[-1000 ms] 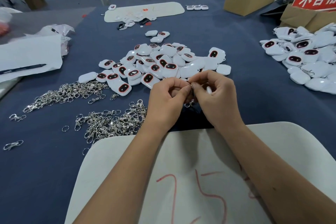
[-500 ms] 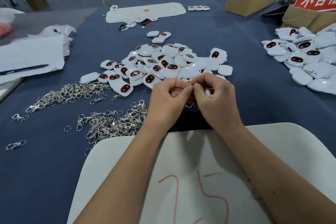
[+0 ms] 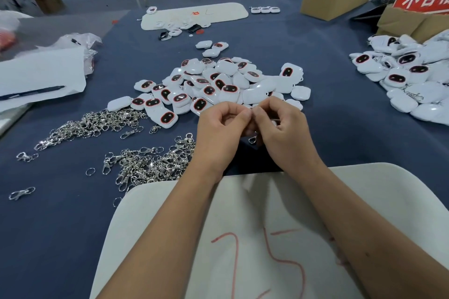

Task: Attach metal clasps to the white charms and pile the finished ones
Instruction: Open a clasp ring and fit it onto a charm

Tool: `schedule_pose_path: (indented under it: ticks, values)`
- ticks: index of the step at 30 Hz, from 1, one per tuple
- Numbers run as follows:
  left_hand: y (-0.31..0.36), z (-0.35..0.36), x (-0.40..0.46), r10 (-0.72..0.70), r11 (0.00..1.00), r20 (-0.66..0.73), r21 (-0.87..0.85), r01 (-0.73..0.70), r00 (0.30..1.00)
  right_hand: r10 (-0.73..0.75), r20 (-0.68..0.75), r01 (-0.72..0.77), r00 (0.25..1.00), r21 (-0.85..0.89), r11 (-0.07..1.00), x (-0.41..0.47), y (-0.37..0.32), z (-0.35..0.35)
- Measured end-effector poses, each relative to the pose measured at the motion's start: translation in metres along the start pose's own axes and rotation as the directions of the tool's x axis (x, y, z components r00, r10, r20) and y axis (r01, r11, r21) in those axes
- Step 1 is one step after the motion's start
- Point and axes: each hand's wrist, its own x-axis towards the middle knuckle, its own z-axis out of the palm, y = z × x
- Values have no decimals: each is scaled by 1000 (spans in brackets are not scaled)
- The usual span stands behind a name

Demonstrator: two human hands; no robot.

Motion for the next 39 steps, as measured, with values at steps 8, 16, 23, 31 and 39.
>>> schedule_pose_path:
  ticks: [8, 16, 23, 31, 39]
  values:
    - [5, -5, 0, 26, 1000, 79, 1, -26, 997, 75, 133, -109, 988, 268, 957, 2, 3, -8]
    - [7, -7, 0, -40, 998, 171, -48, 49, 984, 154, 240, -241, 959, 391, 888, 2, -1, -16]
    - [10, -9, -2, -3, 1000, 205, -13, 6, 979, 136, 217, -215, 967, 402, 890, 1, 0, -15]
    - [9, -15, 0, 193, 925, 192, 290, -244, 962, -15, 121, -9, 993, 200, 980, 1, 4, -10]
    - [4, -22, 1, 267, 795, 224, 498, -345, 937, -234, 88, 245, 968, -150, 958, 1, 8, -9]
